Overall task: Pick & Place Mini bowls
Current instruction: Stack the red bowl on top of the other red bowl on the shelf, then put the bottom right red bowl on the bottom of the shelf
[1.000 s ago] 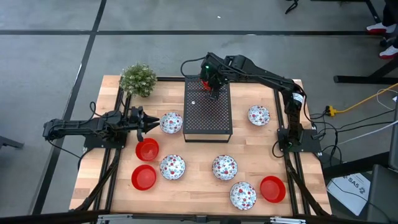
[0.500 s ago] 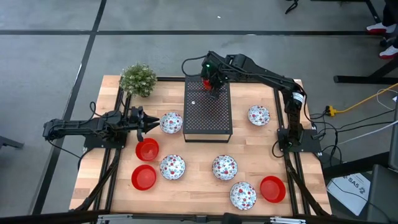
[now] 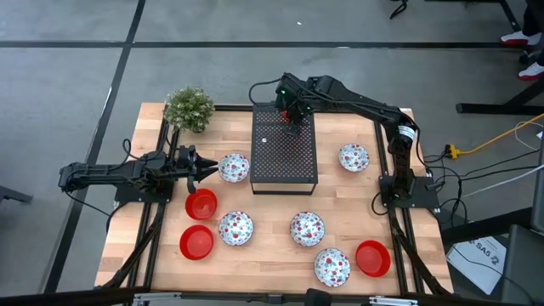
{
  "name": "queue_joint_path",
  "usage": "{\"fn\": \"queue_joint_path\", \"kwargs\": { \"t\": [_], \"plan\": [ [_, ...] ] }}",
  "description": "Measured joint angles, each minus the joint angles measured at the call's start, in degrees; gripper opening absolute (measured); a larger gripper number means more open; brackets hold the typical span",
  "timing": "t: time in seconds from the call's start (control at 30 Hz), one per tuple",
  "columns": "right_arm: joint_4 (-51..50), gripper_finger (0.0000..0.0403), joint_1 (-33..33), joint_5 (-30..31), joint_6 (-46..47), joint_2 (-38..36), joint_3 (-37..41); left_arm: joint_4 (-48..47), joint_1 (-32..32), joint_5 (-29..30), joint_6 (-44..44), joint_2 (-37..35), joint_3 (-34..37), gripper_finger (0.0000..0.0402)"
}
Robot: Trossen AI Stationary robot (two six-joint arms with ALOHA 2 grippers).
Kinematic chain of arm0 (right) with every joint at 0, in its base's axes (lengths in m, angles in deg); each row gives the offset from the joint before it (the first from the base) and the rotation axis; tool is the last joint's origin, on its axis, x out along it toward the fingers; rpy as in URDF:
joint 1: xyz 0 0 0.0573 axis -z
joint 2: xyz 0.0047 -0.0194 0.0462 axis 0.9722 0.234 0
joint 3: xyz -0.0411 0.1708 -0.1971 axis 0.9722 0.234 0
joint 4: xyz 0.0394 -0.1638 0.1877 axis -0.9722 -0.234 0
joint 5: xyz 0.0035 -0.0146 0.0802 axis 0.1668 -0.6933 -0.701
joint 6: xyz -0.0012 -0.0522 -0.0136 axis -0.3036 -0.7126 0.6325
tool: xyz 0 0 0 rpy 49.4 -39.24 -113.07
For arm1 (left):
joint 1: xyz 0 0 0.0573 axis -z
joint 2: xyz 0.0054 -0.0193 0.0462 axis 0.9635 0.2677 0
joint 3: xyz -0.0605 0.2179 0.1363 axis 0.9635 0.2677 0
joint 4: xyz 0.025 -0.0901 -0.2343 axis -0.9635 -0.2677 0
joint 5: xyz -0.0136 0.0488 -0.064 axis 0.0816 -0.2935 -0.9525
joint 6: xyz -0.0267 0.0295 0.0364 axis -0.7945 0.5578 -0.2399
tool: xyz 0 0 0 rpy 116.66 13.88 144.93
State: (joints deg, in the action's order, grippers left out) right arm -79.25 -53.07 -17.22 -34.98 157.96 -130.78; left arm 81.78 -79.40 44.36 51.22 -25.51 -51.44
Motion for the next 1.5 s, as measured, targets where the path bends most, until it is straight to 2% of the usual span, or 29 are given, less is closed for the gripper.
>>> {"fn": "queue_joint_path", "kwargs": {
  "t": [0.1,0.33,0.63,0.83,1.17,1.3,1.5],
  "plan": [
    [-0.41,0.0018,0.07,-1.30,-0.17,0.00,0.00,-0.02,0.00,0.00,0.01,-0.01,0.00,0.0123],
    [-0.37,0.0055,0.07,-8.68,-0.19,0.00,0.00,0.00,-0.02,0.00,0.00,-0.02,0.00,0.0119],
    [2.03,0.0063,0.07,-9.03,-1.39,0.00,0.00,-0.01,0.00,0.00,0.01,-0.01,0.01,0.0120],
    [2.62,0.0063,0.04,-12.69,-2.05,0.00,-0.18,0.00,-0.02,0.00,0.00,-0.02,0.00,0.0118],
    [-0.19,0.0063,0.07,-11.06,-1.78,-1.00,-9.26,-0.01,-0.01,0.01,0.02,-0.01,0.00,0.0122],
    [-2.46,0.0063,-0.12,-14.69,-0.99,-1.01,-12.54,0.00,-0.01,0.01,0.01,-0.01,0.00,0.0121],
    [-5.54,0.0063,-1.46,-21.04,5.37,-1.01,-13.90,-0.02,-0.01,0.00,0.01,-0.01,0.01,0.0123]
  ]
}}
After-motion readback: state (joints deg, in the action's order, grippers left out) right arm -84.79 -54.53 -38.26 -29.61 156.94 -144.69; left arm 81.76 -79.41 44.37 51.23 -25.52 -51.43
